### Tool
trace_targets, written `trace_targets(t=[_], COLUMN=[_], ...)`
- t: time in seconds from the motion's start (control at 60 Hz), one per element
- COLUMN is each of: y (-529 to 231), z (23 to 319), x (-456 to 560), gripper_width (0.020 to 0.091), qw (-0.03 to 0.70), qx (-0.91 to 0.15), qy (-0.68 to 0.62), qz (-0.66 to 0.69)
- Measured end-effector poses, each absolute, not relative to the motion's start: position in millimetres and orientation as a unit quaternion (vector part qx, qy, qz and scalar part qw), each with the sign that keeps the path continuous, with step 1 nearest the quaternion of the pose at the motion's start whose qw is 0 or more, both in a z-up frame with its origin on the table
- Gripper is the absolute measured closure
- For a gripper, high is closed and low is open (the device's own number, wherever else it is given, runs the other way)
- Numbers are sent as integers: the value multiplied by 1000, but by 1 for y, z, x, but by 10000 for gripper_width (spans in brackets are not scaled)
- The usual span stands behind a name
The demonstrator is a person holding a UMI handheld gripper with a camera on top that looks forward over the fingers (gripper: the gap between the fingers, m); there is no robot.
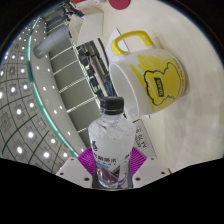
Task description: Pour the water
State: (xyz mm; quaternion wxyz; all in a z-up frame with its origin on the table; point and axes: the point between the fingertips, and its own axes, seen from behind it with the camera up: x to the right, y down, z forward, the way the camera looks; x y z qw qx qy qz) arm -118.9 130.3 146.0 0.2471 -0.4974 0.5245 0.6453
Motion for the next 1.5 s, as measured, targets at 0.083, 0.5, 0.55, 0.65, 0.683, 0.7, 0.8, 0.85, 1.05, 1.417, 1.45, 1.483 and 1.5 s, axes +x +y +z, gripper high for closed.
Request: trace_targets(t=[0.083,0.5,0.55,0.65,0.683,0.7,0.8,0.85,1.05,1.417,1.45,1.483,1.5], y=[132,138,138,147,144,145,139,142,139,133,134,131,130], z=[151,254,254,228,209,205,181,153,95,58,56,55,53], x=[-123,4,37,101,124,133,171,192,223,225,227,226,226], gripper_width=[708,703,704,705,702,703,702,701,700,545,516,437,382], qw=[253,583,609,631,633,632,622,617,593,593,587,578,573], qx=[-519,-726,-735,-755,-761,-765,-780,-785,-804,-803,-807,-814,-818], qy=[506,164,135,92,79,75,59,56,49,43,44,46,46], qz=[641,325,266,151,116,101,34,13,-25,-44,-42,-39,-37])
